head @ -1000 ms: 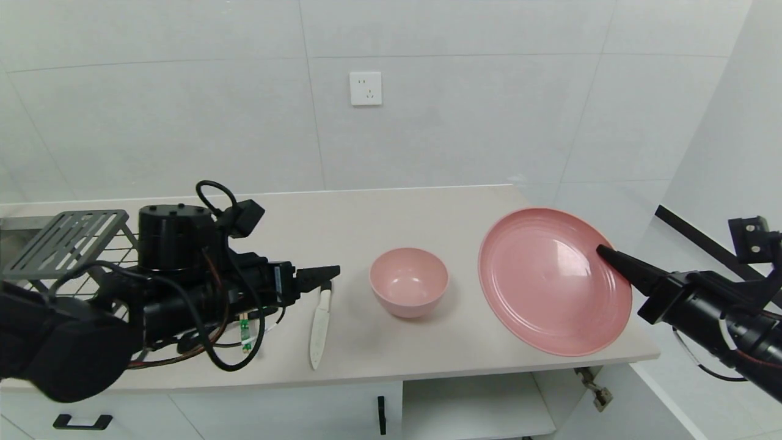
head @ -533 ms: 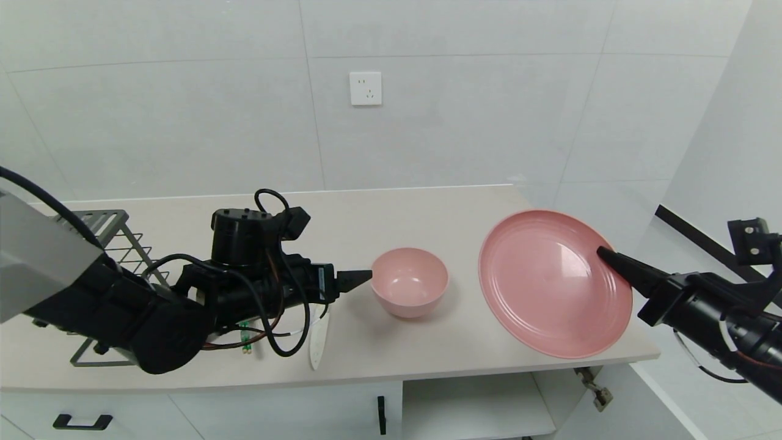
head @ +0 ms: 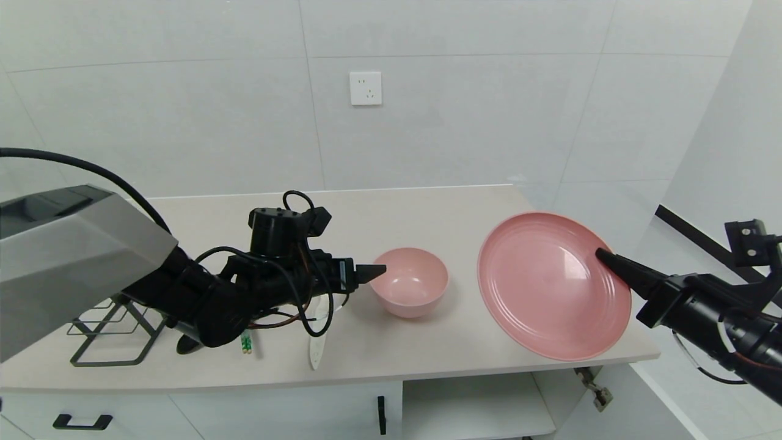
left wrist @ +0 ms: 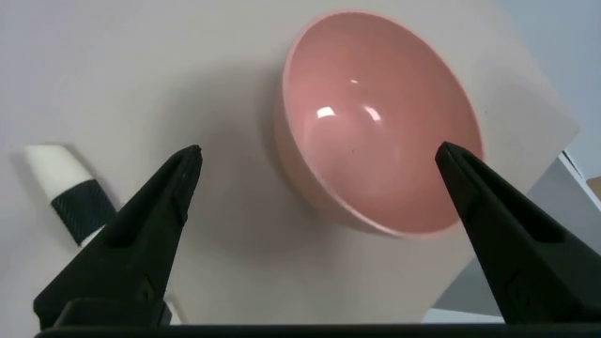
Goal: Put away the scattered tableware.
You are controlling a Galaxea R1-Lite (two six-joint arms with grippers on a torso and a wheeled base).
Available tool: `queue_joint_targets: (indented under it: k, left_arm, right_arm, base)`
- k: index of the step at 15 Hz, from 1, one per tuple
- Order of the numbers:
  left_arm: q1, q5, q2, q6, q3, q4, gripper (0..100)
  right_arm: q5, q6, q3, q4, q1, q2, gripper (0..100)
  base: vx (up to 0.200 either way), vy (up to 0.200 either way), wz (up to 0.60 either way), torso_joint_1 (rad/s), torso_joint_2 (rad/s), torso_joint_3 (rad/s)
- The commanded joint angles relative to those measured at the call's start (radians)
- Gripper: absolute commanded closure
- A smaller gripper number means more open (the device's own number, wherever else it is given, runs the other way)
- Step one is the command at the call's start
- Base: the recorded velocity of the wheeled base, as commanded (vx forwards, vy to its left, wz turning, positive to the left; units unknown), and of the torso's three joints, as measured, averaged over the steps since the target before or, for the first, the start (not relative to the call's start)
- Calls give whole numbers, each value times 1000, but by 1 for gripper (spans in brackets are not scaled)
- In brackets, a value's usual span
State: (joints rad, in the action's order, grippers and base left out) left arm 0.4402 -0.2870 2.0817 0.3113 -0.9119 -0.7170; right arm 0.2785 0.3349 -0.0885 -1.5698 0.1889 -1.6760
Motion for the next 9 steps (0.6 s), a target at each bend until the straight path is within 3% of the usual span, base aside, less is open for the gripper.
queue_joint_targets:
  k: [1, 9]
  left_arm:
    - [3, -3, 80, 0, -61, 1, 0]
    - [37, -3, 179, 2, -131, -2, 0]
  right_arm:
    - [1, -13, 0, -1, 0, -1, 100]
    - [1, -19, 0, -1, 4, -1, 100]
  base:
    - [0, 0, 0, 0, 0, 0]
    - [0, 0, 0, 0, 0, 0]
